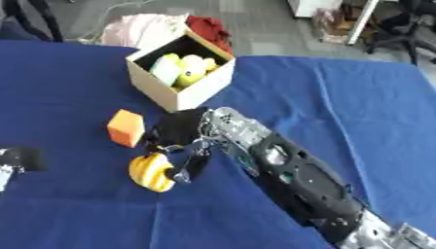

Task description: Pick up objects on the table and place them in the box.

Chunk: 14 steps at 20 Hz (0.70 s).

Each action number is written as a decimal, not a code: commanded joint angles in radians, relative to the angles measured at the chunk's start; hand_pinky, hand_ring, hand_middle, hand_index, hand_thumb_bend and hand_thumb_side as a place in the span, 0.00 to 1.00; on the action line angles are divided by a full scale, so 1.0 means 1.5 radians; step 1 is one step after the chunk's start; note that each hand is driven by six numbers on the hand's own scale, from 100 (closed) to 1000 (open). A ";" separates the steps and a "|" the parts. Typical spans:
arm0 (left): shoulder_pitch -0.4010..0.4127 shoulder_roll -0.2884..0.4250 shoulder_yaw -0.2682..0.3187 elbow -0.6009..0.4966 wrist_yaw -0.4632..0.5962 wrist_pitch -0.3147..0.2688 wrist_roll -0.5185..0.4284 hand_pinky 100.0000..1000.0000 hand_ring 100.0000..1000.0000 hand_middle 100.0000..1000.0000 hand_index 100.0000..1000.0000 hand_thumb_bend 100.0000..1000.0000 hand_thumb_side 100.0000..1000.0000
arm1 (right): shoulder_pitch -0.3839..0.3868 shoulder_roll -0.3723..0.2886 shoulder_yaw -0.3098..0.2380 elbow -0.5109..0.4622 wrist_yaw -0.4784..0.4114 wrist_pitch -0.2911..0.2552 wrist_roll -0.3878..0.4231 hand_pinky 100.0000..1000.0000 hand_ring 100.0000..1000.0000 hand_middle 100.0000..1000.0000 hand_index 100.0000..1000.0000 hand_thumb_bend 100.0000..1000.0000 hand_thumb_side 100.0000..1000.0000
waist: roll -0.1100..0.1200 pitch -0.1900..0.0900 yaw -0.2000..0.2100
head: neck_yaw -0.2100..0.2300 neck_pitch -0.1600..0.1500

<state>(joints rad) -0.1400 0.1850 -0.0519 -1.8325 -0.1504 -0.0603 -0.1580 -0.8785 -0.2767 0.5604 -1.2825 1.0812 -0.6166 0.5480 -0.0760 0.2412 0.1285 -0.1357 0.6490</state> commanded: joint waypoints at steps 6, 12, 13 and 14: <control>-0.004 0.005 0.000 -0.011 -0.002 -0.001 0.000 0.63 0.52 0.45 0.63 0.00 0.77 | -0.004 -0.008 -0.024 -0.011 -0.024 -0.016 -0.156 0.82 0.80 0.72 0.35 0.00 0.23 | 0.007 -0.013 -0.002 | -0.002 -0.008; -0.002 0.006 0.002 -0.013 -0.001 0.000 0.002 0.63 0.52 0.45 0.63 0.00 0.77 | -0.007 -0.033 -0.042 -0.006 -0.066 0.005 -0.210 0.81 0.78 0.70 0.30 0.00 0.17 | 0.006 -0.016 -0.003 | -0.001 -0.007; -0.002 0.006 0.002 -0.013 -0.001 0.000 0.003 0.63 0.52 0.45 0.63 0.00 0.77 | -0.009 -0.041 -0.047 -0.007 -0.076 0.011 -0.208 0.81 0.78 0.70 0.30 0.00 0.17 | 0.006 -0.017 -0.004 | 0.000 -0.007; -0.002 0.006 0.003 -0.013 -0.001 0.000 0.004 0.63 0.52 0.45 0.63 0.00 0.77 | -0.012 -0.052 -0.055 -0.008 -0.087 0.019 -0.206 0.81 0.77 0.70 0.30 0.00 0.17 | 0.006 -0.018 -0.004 | 0.001 -0.007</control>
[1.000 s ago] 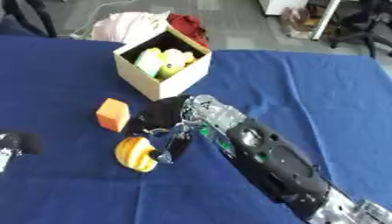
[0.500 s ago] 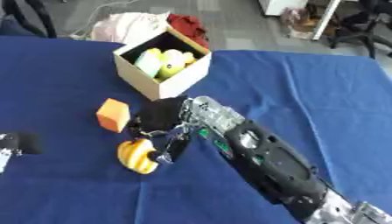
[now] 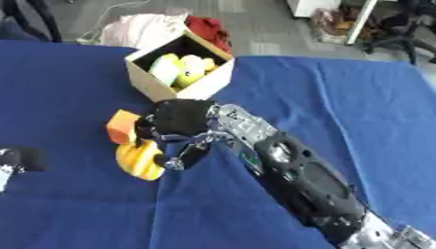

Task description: Pick up objects on the table and place them in the box.

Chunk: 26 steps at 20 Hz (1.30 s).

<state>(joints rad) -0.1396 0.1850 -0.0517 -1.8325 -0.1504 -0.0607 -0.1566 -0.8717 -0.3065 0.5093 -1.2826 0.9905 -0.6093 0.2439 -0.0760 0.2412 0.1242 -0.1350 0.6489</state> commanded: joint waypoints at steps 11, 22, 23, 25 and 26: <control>-0.001 0.006 0.003 -0.013 0.000 0.000 0.004 0.63 0.52 0.45 0.63 0.00 0.77 | -0.059 -0.052 -0.182 0.071 -0.040 0.162 -0.045 0.78 0.74 0.66 0.30 0.00 0.09 | 0.005 -0.015 0.003 | 0.002 -0.016; -0.012 0.004 -0.008 -0.014 0.005 -0.001 -0.007 0.63 0.52 0.45 0.63 0.00 0.78 | -0.102 0.049 -0.344 0.252 0.038 0.331 -0.228 0.70 0.65 0.60 0.30 0.00 0.12 | 0.002 -0.005 0.042 | -0.023 -0.027; -0.012 0.004 -0.008 -0.014 0.005 -0.001 -0.007 0.63 0.52 0.45 0.63 0.00 0.78 | -0.102 0.053 -0.355 0.263 0.040 0.354 -0.250 0.70 0.65 0.59 0.31 0.00 0.12 | 0.002 -0.005 0.045 | -0.024 -0.028; -0.012 0.004 -0.008 -0.014 0.005 0.000 -0.007 0.63 0.52 0.45 0.63 0.00 0.78 | -0.100 0.058 -0.368 0.279 0.041 0.393 -0.291 0.70 0.64 0.59 0.35 0.00 0.12 | 0.001 -0.005 0.047 | -0.025 -0.028; -0.012 0.004 -0.008 -0.014 0.006 0.000 -0.007 0.63 0.52 0.45 0.63 0.00 0.78 | -0.099 0.058 -0.371 0.287 0.041 0.408 -0.307 0.70 0.64 0.60 0.39 0.00 0.12 | 0.001 -0.005 0.048 | -0.025 -0.028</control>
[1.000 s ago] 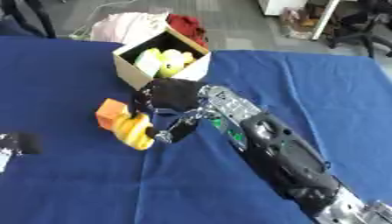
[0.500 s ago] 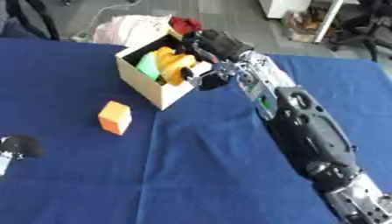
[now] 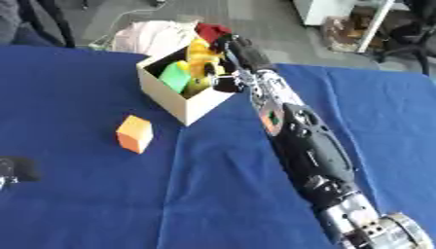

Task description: Pick up objects on the table and place them in the box.

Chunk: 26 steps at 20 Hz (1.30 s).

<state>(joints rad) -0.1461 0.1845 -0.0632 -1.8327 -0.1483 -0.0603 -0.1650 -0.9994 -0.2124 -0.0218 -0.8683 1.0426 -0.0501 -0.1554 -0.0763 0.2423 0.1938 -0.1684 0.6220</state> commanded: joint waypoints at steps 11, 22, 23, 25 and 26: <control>-0.007 0.005 0.001 -0.014 0.004 -0.001 -0.001 0.63 0.52 0.45 0.63 0.00 0.78 | -0.008 -0.010 -0.010 0.035 -0.002 0.047 -0.035 0.74 0.70 0.71 0.90 0.00 0.14 | 0.003 -0.008 -0.004 | -0.001 -0.010; -0.004 0.007 0.003 -0.014 0.003 0.000 -0.002 0.63 0.52 0.45 0.63 0.00 0.78 | -0.010 -0.038 0.016 -0.024 0.011 -0.008 0.032 0.82 0.80 0.82 1.00 0.00 0.33 | 0.004 -0.012 -0.012 | 0.003 -0.008; -0.004 0.007 0.003 -0.014 0.003 0.000 -0.002 0.63 0.52 0.45 0.63 0.00 0.78 | -0.011 -0.042 0.022 -0.036 0.016 -0.015 0.039 0.83 0.81 0.83 1.00 0.00 0.30 | 0.004 -0.013 -0.013 | 0.003 -0.007; -0.003 0.007 0.003 -0.013 0.002 0.000 -0.002 0.63 0.52 0.45 0.63 0.00 0.78 | -0.010 -0.050 0.039 -0.067 0.020 -0.038 0.056 0.83 0.82 0.85 1.00 0.00 0.25 | 0.003 -0.014 -0.016 | 0.004 -0.006; -0.002 0.007 0.004 -0.013 0.002 0.000 -0.001 0.63 0.52 0.45 0.63 0.00 0.78 | -0.009 -0.055 0.049 -0.086 0.014 -0.054 0.068 0.84 0.82 0.85 1.00 0.00 0.24 | 0.003 -0.015 -0.017 | 0.005 -0.006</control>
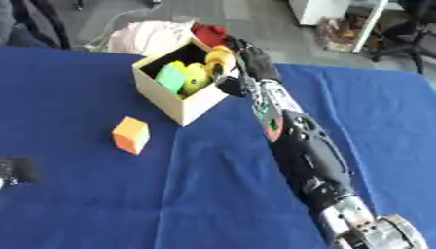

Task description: Pick up objects on the table and place them in the box.

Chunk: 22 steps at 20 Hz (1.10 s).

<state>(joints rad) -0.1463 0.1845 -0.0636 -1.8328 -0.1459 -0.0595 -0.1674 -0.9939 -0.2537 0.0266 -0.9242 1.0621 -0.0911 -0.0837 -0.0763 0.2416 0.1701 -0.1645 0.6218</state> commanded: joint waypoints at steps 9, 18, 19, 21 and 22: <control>0.001 0.008 0.006 -0.016 0.002 -0.003 0.003 0.63 0.51 0.45 0.63 0.00 0.77 | -0.018 -0.049 0.166 -0.177 -0.146 -0.218 0.273 0.84 0.83 0.88 1.00 0.00 0.30 | 0.006 -0.016 -0.008 | 0.003 -0.003; 0.002 0.007 0.029 -0.026 0.004 -0.008 0.031 0.62 0.49 0.43 0.62 0.00 0.75 | -0.024 0.007 0.227 -0.158 -0.111 -0.281 0.448 0.89 0.92 1.00 1.00 0.00 0.31 | 0.010 -0.015 -0.002 | -0.007 -0.003; 0.002 0.007 0.032 -0.028 0.004 -0.008 0.036 0.62 0.49 0.43 0.62 0.00 0.75 | -0.023 0.015 0.228 -0.154 -0.105 -0.284 0.453 0.89 0.92 1.00 1.00 0.00 0.30 | 0.010 -0.015 -0.001 | -0.008 -0.003; 0.002 0.006 0.038 -0.030 0.002 -0.007 0.044 0.62 0.49 0.43 0.62 0.00 0.74 | -0.022 0.027 0.229 -0.145 -0.095 -0.289 0.457 0.89 0.92 1.00 1.00 0.00 0.27 | 0.010 -0.013 0.001 | -0.011 -0.004; 0.002 0.006 0.040 -0.031 0.002 -0.007 0.048 0.62 0.49 0.43 0.62 0.00 0.74 | -0.021 0.033 0.229 -0.141 -0.089 -0.291 0.458 0.89 0.92 1.00 1.00 0.00 0.27 | 0.010 -0.013 0.003 | -0.012 -0.003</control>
<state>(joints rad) -0.1395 0.1846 -0.0151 -1.8556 -0.1409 -0.0689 -0.1064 -1.0068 -0.2071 0.3727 -1.1340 0.9160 -0.5212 0.5943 -0.0759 0.2413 0.1738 -0.1784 0.6229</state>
